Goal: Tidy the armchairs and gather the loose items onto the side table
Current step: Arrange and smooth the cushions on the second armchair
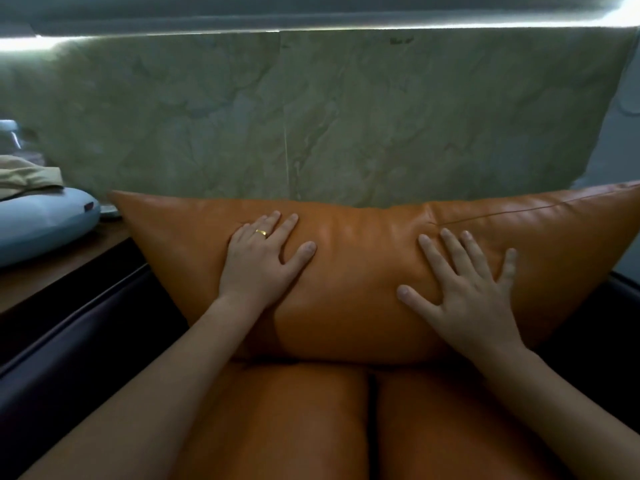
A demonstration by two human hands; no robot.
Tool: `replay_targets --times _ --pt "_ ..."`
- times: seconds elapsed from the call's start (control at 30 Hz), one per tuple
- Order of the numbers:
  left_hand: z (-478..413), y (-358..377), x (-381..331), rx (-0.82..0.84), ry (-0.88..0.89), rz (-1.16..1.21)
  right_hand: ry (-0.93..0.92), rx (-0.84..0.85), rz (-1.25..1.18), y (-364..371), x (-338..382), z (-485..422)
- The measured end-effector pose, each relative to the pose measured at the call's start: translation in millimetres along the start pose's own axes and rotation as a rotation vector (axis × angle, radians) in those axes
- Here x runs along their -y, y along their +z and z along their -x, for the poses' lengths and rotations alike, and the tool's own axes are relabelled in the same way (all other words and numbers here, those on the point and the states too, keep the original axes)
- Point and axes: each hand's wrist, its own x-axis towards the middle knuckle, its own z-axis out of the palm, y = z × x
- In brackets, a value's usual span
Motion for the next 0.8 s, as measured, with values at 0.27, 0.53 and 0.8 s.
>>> replay_targets --times 0.27,0.53,0.8 --pt "-71.1 25.2 13.8 0.001 0.057 0.027 -0.001 -0.062 0.038 14.8 -2.6 -63.3" --pt "-130.2 52.8 14.2 0.118 0.007 0.108 0.027 0.045 -0.031 37.8 -16.3 -152.4" --pt "-120.5 60.4 12.2 0.059 0.001 0.127 0.036 0.049 -0.050 47.1 -11.3 -144.1"
